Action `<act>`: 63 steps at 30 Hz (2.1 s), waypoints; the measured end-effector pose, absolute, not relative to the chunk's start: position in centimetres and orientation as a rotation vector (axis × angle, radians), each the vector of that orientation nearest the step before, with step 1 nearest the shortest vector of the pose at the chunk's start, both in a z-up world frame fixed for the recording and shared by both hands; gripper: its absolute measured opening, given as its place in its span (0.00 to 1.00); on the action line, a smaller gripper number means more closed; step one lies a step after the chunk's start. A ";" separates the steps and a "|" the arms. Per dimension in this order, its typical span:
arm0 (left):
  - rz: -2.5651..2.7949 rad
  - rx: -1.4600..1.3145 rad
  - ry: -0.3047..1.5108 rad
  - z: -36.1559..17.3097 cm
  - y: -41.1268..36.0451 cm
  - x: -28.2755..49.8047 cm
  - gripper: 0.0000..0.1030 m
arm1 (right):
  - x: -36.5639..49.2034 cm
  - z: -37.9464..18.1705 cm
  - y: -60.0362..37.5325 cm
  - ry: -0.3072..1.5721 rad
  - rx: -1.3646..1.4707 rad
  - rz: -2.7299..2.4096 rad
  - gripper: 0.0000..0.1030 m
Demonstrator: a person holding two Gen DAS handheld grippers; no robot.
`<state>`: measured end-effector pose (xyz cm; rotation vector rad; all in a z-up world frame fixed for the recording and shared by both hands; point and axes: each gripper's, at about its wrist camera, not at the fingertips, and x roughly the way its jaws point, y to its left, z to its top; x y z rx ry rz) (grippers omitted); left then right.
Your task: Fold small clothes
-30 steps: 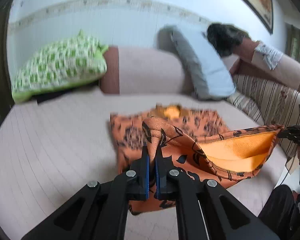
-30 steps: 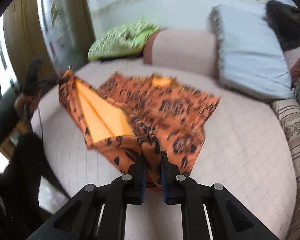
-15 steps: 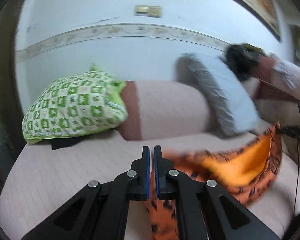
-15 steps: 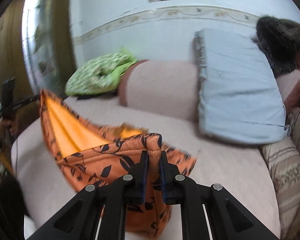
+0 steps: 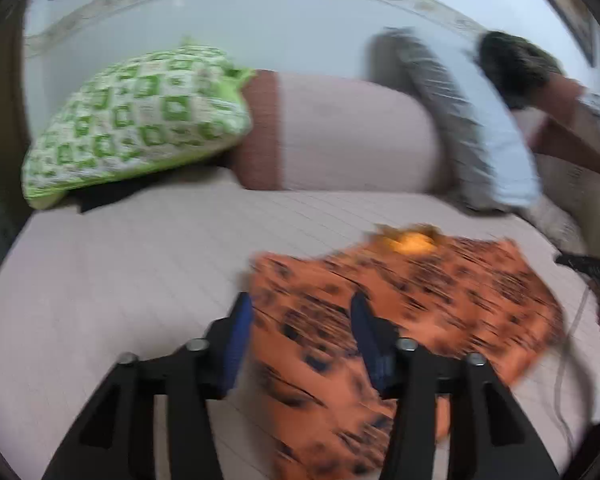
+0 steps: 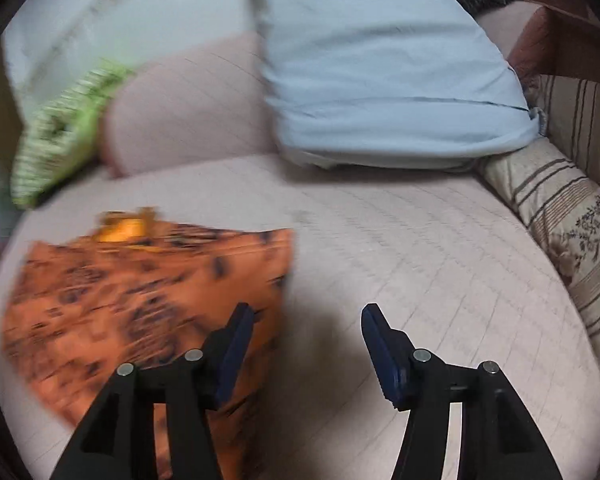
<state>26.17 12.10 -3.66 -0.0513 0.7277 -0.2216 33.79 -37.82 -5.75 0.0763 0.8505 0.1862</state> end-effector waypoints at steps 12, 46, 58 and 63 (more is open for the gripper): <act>0.019 -0.107 1.017 -13.3 10.6 31.0 0.61 | 34.7 -12.4 -33.0 1.149 0.269 0.421 0.60; -0.017 -0.492 1.035 -13.5 16.0 21.8 0.85 | 26.5 -13.3 -41.2 1.054 0.817 0.311 0.83; 0.027 -0.424 1.111 -14.3 13.6 23.9 0.17 | 28.9 -14.4 -37.8 1.154 0.692 0.315 0.39; 0.032 -0.330 1.102 -11.4 12.5 24.8 0.10 | 30.2 -13.2 -36.0 1.239 0.487 0.335 0.17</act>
